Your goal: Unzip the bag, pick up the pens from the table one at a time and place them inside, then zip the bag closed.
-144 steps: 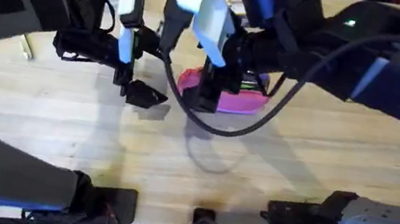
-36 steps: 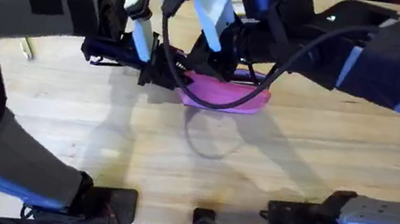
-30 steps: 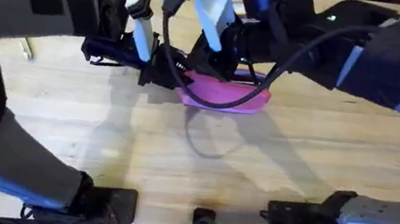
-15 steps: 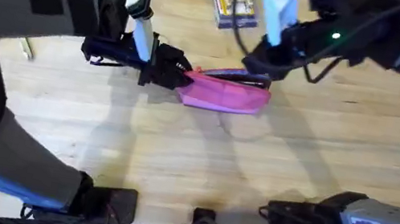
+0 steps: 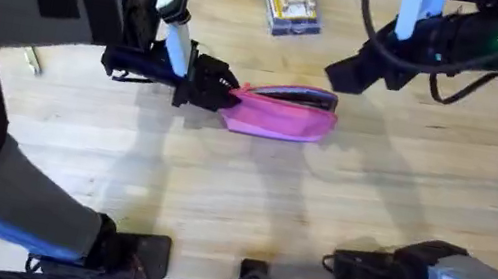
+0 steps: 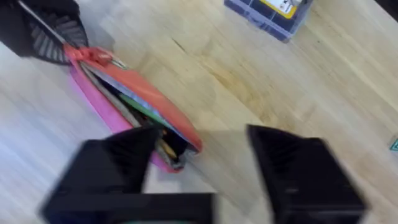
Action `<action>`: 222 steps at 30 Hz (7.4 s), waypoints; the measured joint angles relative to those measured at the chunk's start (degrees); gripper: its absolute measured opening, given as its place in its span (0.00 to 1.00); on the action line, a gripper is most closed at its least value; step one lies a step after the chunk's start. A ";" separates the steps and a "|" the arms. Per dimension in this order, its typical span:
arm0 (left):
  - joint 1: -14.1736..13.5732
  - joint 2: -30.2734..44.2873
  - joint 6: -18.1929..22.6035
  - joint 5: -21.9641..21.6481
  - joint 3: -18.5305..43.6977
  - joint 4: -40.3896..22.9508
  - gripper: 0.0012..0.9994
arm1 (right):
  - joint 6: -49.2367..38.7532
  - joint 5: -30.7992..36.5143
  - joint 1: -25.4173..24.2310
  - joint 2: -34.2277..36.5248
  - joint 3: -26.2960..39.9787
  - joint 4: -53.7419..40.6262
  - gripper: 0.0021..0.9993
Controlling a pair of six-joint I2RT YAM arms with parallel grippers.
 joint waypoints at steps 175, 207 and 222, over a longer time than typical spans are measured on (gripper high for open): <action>-2.62 -4.16 -1.51 -3.73 0.00 -2.43 0.04 | 37.78 -3.17 1.55 15.21 0.11 1.30 0.03; -3.50 -4.16 -1.51 -3.37 0.00 -2.56 0.04 | 34.81 6.33 -6.86 18.47 -4.57 -1.18 0.03; -3.09 -4.16 -1.51 -4.17 0.00 -2.81 0.04 | 34.34 11.89 -8.31 -1.32 -4.55 -6.08 1.00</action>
